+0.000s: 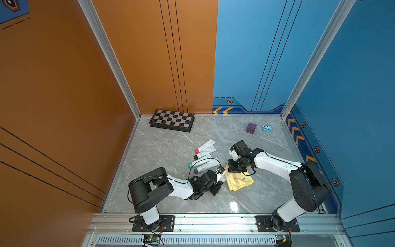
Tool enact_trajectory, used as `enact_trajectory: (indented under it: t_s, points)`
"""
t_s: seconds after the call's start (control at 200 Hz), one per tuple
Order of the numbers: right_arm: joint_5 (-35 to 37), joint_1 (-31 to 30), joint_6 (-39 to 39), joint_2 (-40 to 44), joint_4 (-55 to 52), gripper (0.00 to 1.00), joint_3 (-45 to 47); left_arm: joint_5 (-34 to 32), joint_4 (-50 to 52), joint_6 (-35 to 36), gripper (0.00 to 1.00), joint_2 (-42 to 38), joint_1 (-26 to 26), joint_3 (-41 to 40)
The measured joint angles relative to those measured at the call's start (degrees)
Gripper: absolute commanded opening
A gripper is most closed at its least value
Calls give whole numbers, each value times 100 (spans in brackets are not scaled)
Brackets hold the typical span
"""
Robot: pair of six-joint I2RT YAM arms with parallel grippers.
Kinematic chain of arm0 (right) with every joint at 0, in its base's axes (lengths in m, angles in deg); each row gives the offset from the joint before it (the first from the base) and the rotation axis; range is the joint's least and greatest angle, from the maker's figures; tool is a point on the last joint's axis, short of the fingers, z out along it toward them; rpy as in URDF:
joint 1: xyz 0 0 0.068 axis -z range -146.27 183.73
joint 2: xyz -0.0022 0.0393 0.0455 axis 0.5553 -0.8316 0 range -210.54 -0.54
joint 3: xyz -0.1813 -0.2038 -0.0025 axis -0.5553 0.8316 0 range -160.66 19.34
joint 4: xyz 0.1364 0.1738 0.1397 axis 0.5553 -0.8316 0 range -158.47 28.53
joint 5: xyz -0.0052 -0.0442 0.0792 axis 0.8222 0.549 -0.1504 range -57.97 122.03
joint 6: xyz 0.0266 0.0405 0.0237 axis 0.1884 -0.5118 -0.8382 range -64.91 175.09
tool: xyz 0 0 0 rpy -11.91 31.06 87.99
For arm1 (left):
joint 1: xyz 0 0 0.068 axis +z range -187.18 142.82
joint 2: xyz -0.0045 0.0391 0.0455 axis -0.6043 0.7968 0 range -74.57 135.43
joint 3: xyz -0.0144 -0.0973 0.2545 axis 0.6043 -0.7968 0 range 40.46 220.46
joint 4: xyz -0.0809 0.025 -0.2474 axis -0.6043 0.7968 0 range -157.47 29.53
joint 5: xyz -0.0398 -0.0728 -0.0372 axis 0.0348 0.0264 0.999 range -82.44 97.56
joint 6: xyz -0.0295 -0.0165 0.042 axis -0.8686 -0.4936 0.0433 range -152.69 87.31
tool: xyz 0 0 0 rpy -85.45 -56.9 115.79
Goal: Wipe the surface of the toothpaste tube
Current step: Wipe the dirt from the toothpaste tube.
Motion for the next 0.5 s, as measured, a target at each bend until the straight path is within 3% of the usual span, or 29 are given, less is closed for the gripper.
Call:
enact_trajectory:
  t_s: [0.5]
  points:
    - [-166, -293, -306, -109, 557, 0, 382, 20, -31, -63, 33, 17, 0, 0]
